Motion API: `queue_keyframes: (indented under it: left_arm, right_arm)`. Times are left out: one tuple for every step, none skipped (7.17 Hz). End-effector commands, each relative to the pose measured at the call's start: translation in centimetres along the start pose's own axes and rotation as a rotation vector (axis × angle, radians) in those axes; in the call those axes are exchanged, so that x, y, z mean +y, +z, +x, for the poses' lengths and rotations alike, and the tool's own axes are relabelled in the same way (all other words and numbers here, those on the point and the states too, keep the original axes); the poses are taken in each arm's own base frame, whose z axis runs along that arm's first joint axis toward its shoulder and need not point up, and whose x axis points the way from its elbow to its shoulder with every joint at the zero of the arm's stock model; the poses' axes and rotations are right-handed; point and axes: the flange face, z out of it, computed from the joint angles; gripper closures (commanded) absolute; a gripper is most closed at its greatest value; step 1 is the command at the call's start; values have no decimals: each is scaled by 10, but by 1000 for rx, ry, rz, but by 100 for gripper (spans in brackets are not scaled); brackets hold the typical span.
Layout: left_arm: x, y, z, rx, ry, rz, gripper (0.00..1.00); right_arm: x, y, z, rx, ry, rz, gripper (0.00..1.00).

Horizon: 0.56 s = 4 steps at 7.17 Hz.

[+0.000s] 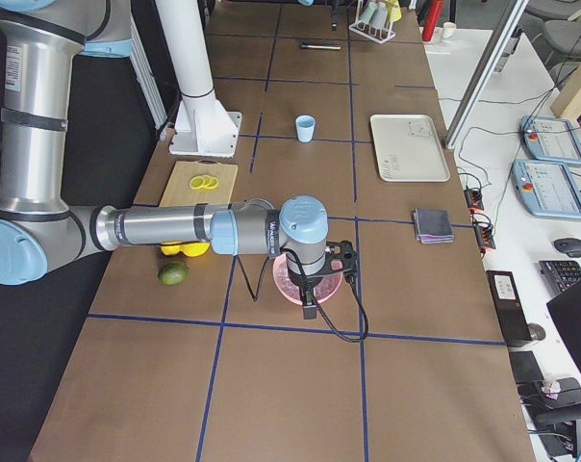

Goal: Mash ice and strawberries in cup
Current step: 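Lower the left gripper onto the steel muddler and grasp it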

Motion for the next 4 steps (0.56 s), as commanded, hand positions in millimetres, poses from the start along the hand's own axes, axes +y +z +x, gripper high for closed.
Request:
queue_keyframes:
  left_arm:
    - [10,44,12,-28,7,6,0]
    - [13,50,16,-29,15,-7,0]
    - [16,57,17,-31,19,-21,0]
    - [18,64,20,-32,27,-33,0]
  right_arm:
    - [0,1,1,0,0,-1,0]
    - [0,1,1,0,0,-1,1]
    - [0,1,1,0,1,-1,1]
    - [0,1,1,0,1,-1,1]
